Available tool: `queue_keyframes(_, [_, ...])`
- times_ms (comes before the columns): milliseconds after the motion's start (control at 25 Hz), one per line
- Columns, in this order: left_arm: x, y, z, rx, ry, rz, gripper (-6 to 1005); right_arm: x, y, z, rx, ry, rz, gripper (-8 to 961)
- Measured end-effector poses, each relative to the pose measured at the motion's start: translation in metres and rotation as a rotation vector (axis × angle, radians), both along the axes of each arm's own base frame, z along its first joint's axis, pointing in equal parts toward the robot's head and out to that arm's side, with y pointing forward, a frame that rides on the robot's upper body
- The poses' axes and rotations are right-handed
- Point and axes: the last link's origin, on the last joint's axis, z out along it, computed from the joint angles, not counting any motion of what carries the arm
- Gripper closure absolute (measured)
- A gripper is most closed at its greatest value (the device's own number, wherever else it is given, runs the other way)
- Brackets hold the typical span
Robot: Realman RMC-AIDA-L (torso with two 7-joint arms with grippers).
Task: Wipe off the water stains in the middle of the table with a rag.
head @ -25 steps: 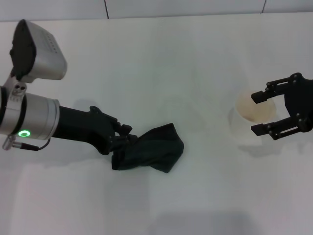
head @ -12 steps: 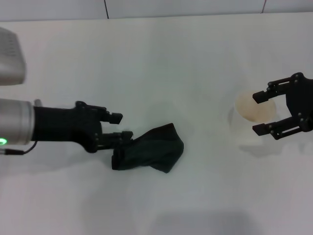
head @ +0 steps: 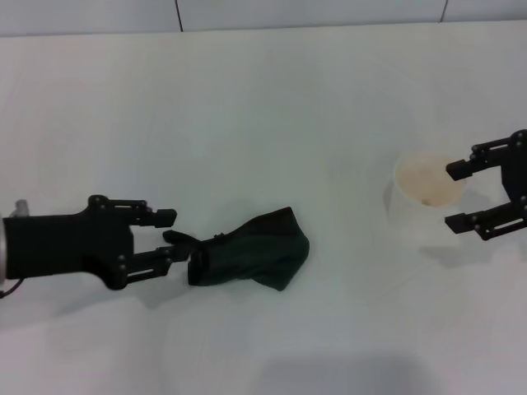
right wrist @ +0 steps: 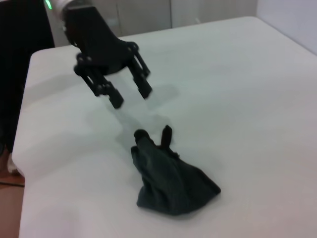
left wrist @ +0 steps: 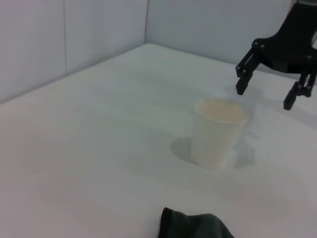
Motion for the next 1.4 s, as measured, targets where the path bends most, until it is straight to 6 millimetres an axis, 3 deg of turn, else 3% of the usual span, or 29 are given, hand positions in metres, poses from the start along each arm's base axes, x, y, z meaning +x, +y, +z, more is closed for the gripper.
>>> queue_keyframes(280, [-0.020, -0.014, 0.005, 0.048, -0.051, -0.007, 493, 0.005, -0.002, 0.005, 0.017, 0.011, -0.011, 189])
queue_keyframes(480, [-0.022, -0.021, 0.003, 0.036, -0.060, -0.064, 493, 0.002, -0.001, 0.001, 0.017, 0.021, -0.007, 189])
queue_keyframes(1160, [-0.041, -0.027, 0.027, 0.072, -0.046, -0.017, 495, 0.001, 0.004, -0.003, 0.048, 0.023, -0.013, 189])
queue_keyframes(1400, [-0.039, -0.025, 0.028, 0.048, -0.037, -0.015, 498, 0.001, 0.004, -0.003, 0.047, 0.022, -0.015, 190])
